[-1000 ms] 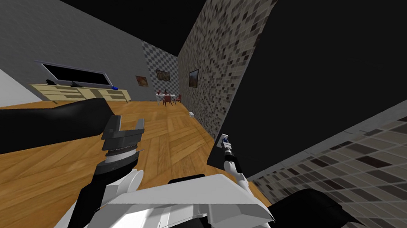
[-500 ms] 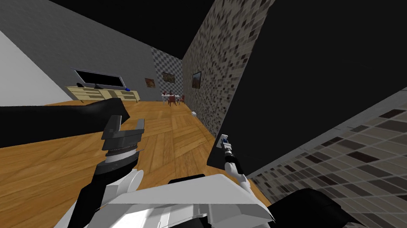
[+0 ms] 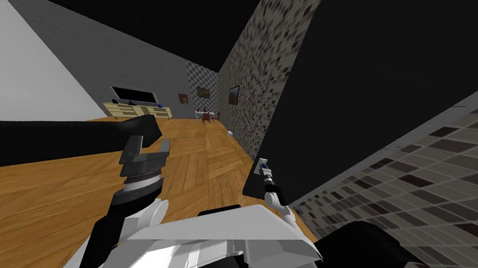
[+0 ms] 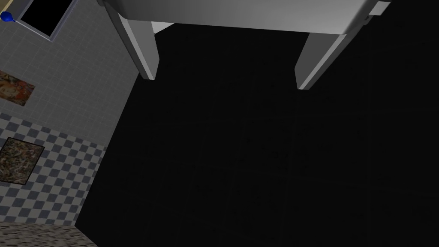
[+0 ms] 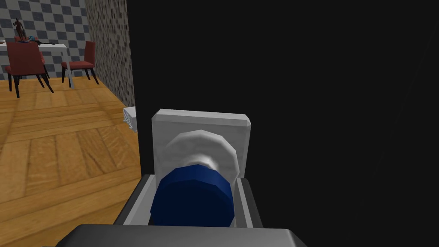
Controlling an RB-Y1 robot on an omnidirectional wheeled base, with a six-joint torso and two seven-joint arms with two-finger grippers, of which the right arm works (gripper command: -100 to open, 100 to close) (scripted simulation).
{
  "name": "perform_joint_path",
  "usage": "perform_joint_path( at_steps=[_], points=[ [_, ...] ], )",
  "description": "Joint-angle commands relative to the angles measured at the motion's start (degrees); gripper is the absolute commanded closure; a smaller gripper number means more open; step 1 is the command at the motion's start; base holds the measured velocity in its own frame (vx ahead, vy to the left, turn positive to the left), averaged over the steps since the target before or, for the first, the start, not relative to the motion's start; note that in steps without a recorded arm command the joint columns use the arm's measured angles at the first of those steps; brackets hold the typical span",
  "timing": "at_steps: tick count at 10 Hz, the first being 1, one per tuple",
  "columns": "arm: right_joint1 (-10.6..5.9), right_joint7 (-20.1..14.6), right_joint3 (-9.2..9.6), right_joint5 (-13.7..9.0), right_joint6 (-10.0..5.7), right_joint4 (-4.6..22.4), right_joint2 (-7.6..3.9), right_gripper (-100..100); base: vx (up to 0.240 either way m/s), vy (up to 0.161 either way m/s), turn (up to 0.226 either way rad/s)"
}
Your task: Pull the door open
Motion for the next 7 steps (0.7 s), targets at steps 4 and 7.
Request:
perform_joint_path(
  at_steps=[4, 7],
  points=[
    [0.92, -2.3, 1.87, 0.5, -1.24, -0.5, -2.18, 100, -0.184, -0.041, 0.112],
    [1.61, -4.0, 3.20, 0.8, -2.16, -0.8, -3.87, 100, -0.204, -0.030, 0.122]
  ],
)
